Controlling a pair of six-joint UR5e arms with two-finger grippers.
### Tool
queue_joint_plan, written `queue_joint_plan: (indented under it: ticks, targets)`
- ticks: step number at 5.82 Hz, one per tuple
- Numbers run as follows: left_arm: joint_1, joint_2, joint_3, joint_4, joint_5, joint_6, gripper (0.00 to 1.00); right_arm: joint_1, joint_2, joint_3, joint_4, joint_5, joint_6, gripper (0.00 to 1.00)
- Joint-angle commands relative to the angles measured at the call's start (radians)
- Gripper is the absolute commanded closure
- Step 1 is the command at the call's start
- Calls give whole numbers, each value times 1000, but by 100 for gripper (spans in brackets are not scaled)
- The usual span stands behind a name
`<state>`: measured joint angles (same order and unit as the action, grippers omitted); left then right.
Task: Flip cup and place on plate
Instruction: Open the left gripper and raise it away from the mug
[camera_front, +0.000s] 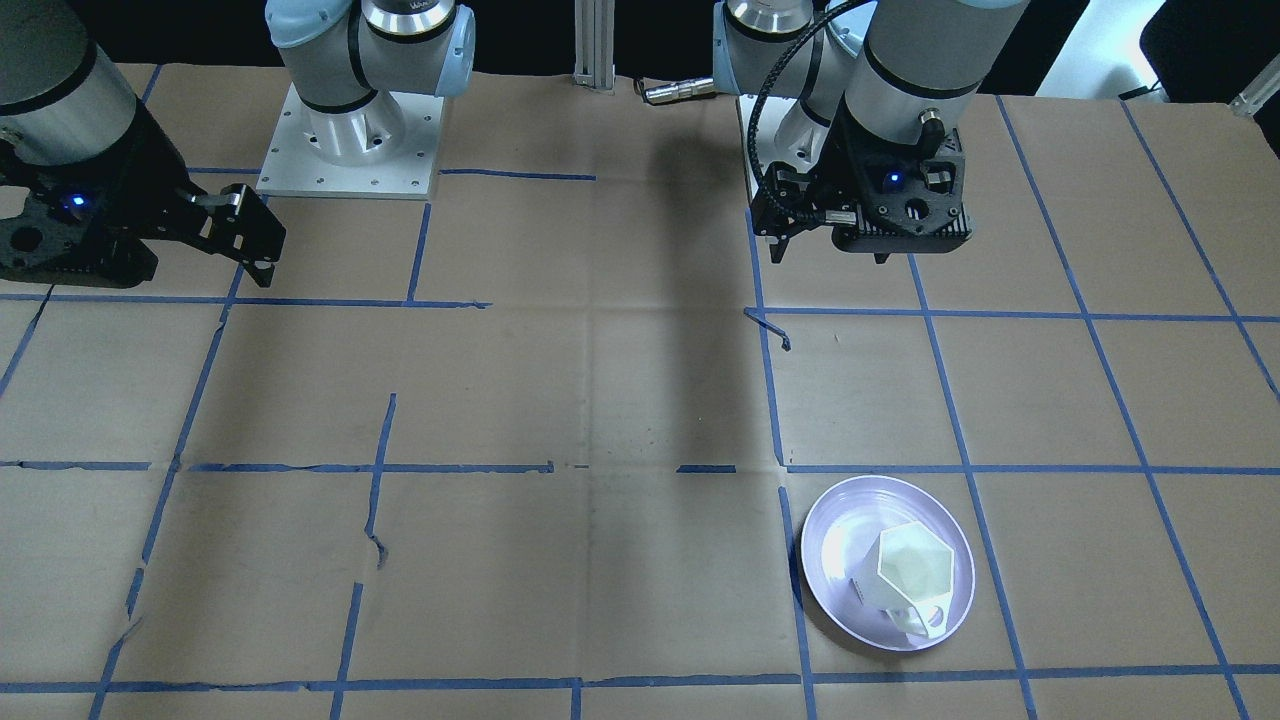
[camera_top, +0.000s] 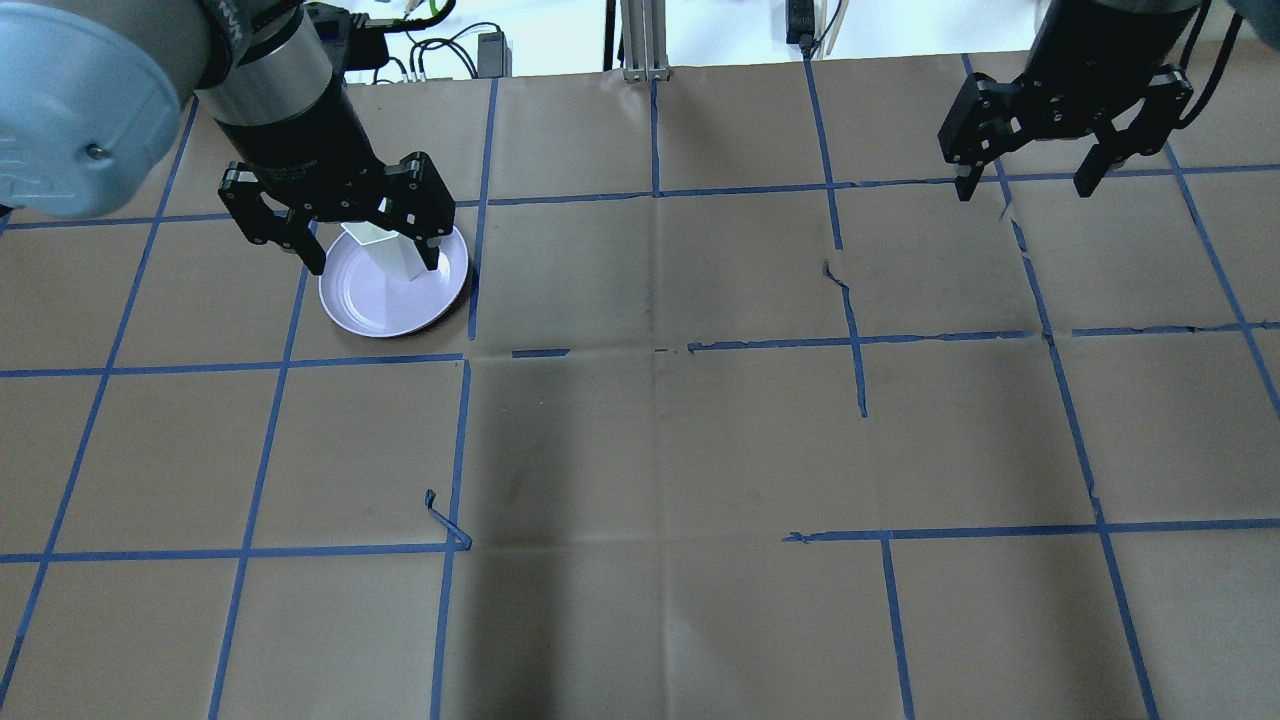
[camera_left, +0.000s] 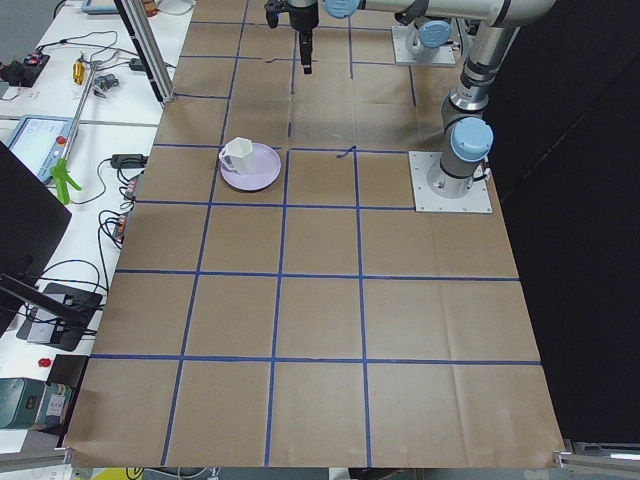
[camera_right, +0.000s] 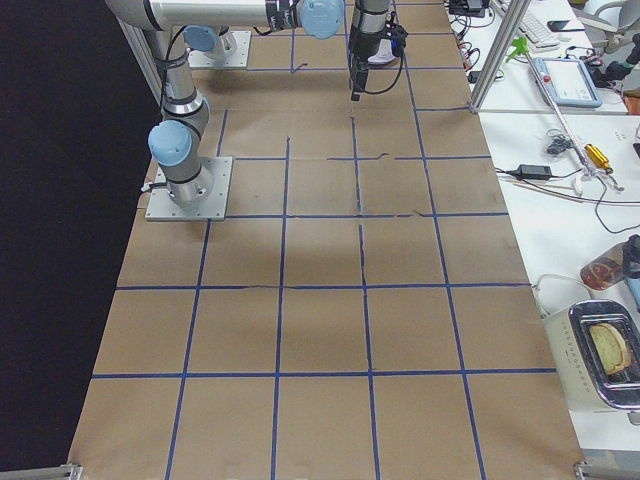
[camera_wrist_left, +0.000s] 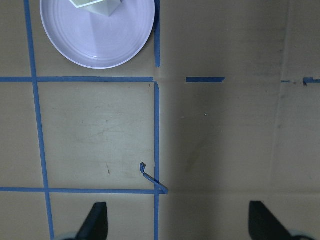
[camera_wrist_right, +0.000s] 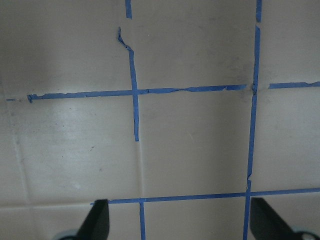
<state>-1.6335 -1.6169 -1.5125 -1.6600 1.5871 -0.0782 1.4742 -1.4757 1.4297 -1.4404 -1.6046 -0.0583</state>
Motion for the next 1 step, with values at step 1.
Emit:
queue_joint_plan:
  ticks: [1]
  targets:
    - [1, 0, 1, 0, -1, 0, 1, 0, 0, 0, 0, 0, 0, 0]
